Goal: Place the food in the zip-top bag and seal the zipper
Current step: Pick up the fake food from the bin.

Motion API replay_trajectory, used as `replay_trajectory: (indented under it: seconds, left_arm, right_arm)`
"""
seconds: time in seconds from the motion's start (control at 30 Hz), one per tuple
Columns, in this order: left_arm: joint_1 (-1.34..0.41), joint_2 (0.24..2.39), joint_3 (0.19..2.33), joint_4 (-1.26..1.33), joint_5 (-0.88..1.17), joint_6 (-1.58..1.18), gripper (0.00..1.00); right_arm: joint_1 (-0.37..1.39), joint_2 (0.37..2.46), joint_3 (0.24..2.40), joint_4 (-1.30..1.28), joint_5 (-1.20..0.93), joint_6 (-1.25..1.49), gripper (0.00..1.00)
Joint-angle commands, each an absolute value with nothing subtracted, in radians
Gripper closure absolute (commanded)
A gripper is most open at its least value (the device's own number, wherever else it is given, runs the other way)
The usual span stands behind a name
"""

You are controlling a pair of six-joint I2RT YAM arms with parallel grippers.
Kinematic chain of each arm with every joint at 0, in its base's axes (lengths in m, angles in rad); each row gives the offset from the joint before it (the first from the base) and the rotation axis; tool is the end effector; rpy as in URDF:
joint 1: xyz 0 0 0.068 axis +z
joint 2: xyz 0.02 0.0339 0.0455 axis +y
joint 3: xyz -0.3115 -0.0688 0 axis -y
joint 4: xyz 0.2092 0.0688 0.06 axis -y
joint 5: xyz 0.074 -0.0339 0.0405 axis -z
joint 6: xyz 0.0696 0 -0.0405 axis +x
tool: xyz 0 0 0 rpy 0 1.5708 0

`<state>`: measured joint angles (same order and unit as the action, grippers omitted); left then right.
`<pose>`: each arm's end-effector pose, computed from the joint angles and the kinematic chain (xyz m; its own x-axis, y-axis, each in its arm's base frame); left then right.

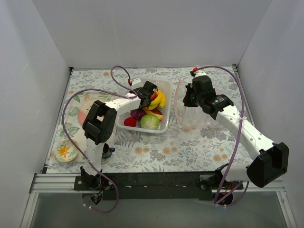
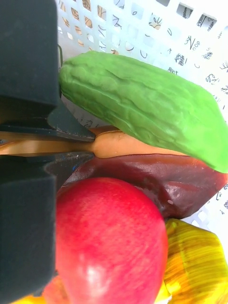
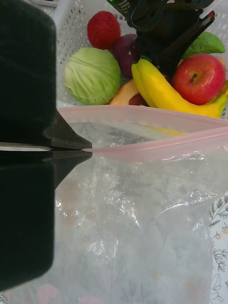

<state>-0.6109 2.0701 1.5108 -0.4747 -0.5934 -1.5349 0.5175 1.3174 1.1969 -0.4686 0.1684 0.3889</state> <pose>0.3874 -0.2238 0.2137 -0.2664 -0.8249 -0.4986 -0.6948 0.5229 -0.4938 0.2451 0.1261 0.3702 -0.5858 0.0967 -0.8047 -0.1561 0.9608 0.2291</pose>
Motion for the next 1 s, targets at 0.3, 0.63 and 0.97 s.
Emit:
replay_trajectory:
  seconds: [0.3,0.63,0.97]
  left_arm:
    - [-0.615,1.887,1.491,-0.508,-0.598,-1.460,1.00]
    - [-0.615,1.848,1.480,-0.503,-0.626,-1.428,1.00]
    - [-0.630,1.801,1.468,-0.456,-0.707,-1.414,1.00]
  right_arm:
    - [0.522,1.305,1.232,-0.443,0.160,0.383,0.99]
    - [0.522,1.316,1.227,-0.434,0.149,0.385,0.99]
    - [0.522,1.327,1.223,-0.425,0.127,0.387,0.99]
